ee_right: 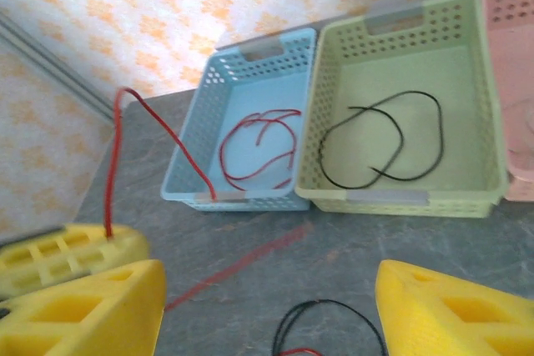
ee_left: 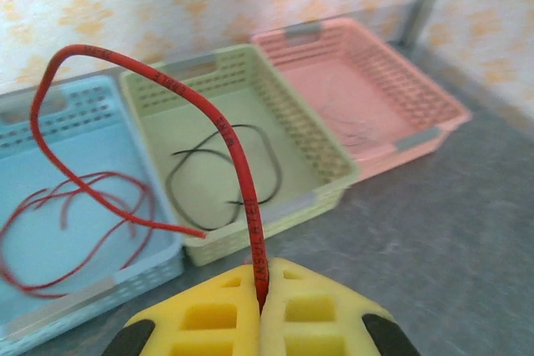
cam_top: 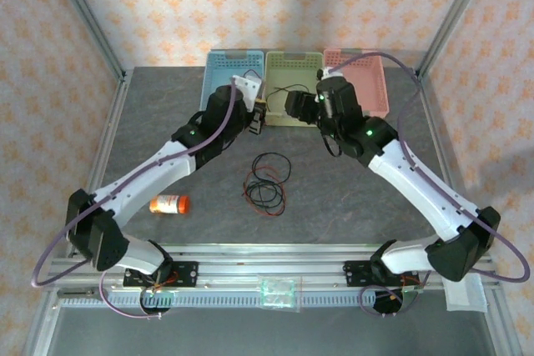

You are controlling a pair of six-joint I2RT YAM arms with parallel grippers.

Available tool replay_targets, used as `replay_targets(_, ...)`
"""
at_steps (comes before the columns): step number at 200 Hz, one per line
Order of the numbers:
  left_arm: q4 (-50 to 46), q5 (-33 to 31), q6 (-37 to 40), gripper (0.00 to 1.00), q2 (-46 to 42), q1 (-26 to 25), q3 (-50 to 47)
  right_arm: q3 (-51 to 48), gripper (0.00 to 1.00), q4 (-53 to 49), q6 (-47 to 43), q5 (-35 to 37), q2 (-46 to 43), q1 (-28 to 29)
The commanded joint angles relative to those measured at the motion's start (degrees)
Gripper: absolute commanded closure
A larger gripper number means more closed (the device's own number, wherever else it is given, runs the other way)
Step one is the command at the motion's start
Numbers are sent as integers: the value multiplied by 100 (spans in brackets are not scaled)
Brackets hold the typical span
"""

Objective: Untangle the cables

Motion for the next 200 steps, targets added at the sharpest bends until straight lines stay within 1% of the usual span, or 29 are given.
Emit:
replay_targets(1, -985, -905, -111, 100, 323, 55, 398, -505, 32, 484, 30, 413, -249, -19)
replay_targets(26, -984, -884, 20, 100, 650, 287, 871, -1083, 32, 852, 285, 268, -375, -19)
replay_targets(55, -966, -696, 93, 100, 1069, 706, 1505, -1444, 34, 999, 487, 84, -380, -19)
replay_targets(95, -840, -730, 74, 100, 1536, 1167, 2122, -1876, 34, 1217, 466, 66, -648, -10)
replay_targets(118, -690, -842, 98, 100, 1859, 1345, 2450, -2043, 30, 1331, 200, -379, -678, -5)
replay_targets(131, -572, -785, 119, 100, 2052, 1419, 2636, -2219, 27, 1531, 40, -730, -680, 6)
replay_targets(141, -445, -762, 136, 100, 2197, 1469, 2737, -2418, 26, 1777, -51, -869, -742, 53)
replay_targets(154, -322, -735, 131, 100, 2396, 1528, 2898, -2716, 26, 2158, -63, -791, -761, 131)
replay_targets(165, -327, -695, 105, 100, 2559, 1575, 3112, -2990, 26, 2498, -28, -688, -998, 181)
replay_targets(174, -371, -657, 73, 100, 2891, 1608, 3304, -3160, 26, 2708, 39, -606, -1060, 201)
replay_targets(200, -389, -618, 83, 100, 3460, 1696, 3826, -3299, 26, 2868, 154, -532, -1042, 218)
